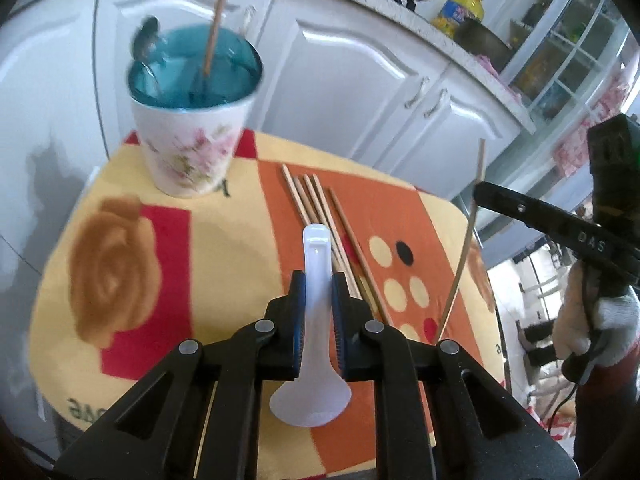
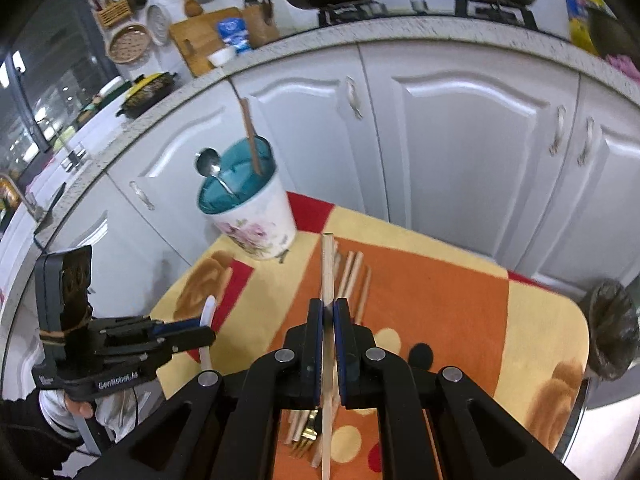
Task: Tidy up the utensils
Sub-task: 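Carry the white spoon and chopstick up toward the floral holder, then lower the spoon and chopstick into the holder and open both tools, then move both tools back over the chopsticks lying on the rug, then grasp a chopstick with the left tool while the right grasps another chopstick, then lift both chopsticks up over the floral holder with both tools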
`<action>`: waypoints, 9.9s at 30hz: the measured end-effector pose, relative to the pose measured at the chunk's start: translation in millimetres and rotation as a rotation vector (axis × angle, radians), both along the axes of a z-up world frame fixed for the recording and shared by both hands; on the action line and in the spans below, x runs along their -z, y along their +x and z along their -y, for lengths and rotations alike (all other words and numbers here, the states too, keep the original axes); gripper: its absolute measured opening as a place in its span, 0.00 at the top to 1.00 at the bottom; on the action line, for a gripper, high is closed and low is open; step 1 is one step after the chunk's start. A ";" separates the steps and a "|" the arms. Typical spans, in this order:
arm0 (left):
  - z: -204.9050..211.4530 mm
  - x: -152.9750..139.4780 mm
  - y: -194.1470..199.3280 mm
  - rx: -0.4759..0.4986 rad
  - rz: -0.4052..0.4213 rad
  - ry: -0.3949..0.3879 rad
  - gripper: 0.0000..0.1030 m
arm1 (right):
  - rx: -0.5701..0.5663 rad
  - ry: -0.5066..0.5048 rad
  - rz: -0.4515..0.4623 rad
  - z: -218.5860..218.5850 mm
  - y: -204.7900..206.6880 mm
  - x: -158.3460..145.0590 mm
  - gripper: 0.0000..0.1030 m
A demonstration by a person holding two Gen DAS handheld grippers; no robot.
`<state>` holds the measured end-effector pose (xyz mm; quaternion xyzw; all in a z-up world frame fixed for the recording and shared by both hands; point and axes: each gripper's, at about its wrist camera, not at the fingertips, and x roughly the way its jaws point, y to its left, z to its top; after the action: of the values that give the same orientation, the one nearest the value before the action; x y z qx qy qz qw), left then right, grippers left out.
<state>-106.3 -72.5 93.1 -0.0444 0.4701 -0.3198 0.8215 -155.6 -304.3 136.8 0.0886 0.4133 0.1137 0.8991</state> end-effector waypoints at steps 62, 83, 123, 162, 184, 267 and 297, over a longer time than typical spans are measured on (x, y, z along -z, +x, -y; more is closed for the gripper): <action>-19.4 -26.3 135.3 -0.327 0.298 0.036 0.89 | -0.104 -0.017 0.068 -90.8 208.6 -33.9 0.82; -30.5 -35.8 100.9 -0.341 0.253 0.044 0.62 | -0.021 0.032 0.024 -58.4 125.1 -15.0 0.66; 22.3 30.9 25.8 -0.165 0.108 0.173 0.49 | 0.076 -0.075 -0.254 -25.7 38.0 110.3 0.60; 63.1 64.5 64.0 -0.088 -0.016 0.161 0.49 | 0.196 -0.087 -0.297 34.9 59.9 125.2 0.85; 71.6 73.4 84.3 -0.084 -0.041 0.193 0.49 | 0.189 0.032 -0.251 45.2 62.9 112.4 0.71; -81.1 -165.2 32.2 -0.197 0.403 -0.120 0.96 | -0.036 0.046 0.254 -17.4 -0.4 -115.0 0.95; -41.7 -124.4 127.7 -0.290 0.383 -0.019 0.96 | -0.063 -0.005 0.215 -85.6 183.2 -107.1 0.95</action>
<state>21.4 -30.8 217.6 -0.0576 0.2913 -0.2053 0.9326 27.6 -218.7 243.9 0.0607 0.3174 0.1499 0.9344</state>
